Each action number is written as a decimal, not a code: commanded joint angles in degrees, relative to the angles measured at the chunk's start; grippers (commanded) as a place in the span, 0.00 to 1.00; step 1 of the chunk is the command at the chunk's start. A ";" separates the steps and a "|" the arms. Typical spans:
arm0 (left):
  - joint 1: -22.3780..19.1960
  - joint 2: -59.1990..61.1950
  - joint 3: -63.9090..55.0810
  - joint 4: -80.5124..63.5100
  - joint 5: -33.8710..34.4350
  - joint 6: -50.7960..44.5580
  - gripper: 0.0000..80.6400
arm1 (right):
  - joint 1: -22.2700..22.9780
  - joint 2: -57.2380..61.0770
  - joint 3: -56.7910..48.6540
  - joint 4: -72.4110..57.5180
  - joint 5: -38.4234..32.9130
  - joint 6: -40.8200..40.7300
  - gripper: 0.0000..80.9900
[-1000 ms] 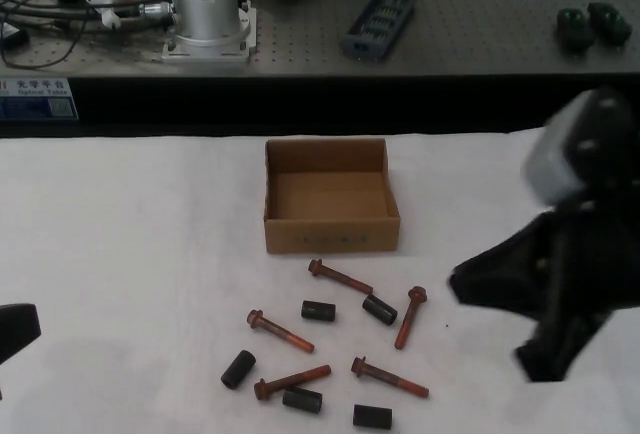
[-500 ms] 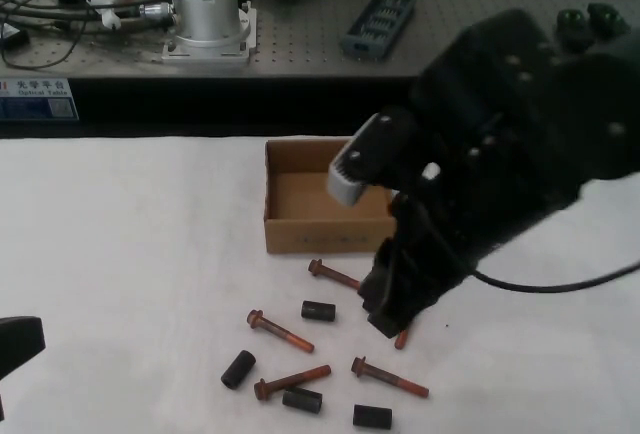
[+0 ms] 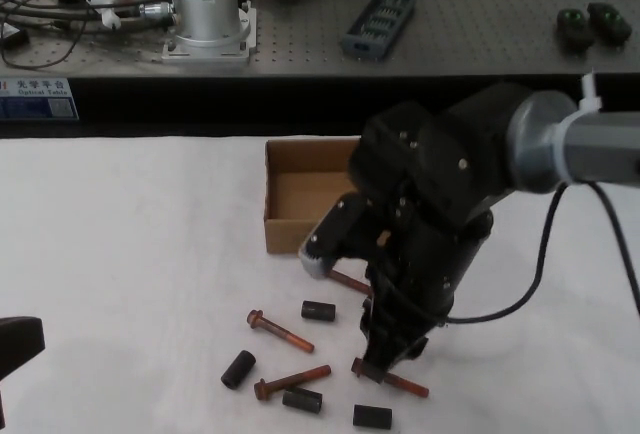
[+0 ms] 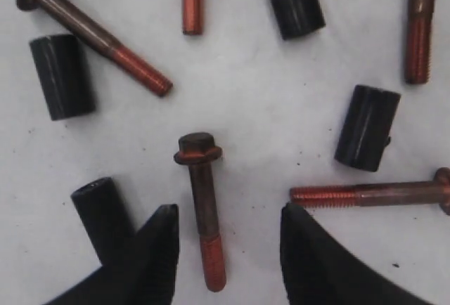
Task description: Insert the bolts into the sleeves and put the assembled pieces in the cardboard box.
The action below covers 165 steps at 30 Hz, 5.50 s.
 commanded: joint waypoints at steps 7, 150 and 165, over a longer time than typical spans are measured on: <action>-0.22 0.07 -0.70 0.09 0.31 0.91 0.01 | 0.10 2.22 -0.83 0.30 0.95 -2.16 0.42; -35.07 66.50 -35.02 4.13 -34.00 5.40 0.05 | 4.09 -80.94 29.97 -7.88 12.57 35.35 0.04; -35.07 42.94 -21.58 -25.02 -7.90 -4.59 0.05 | 3.92 -75.53 30.13 -28.59 3.43 27.64 0.04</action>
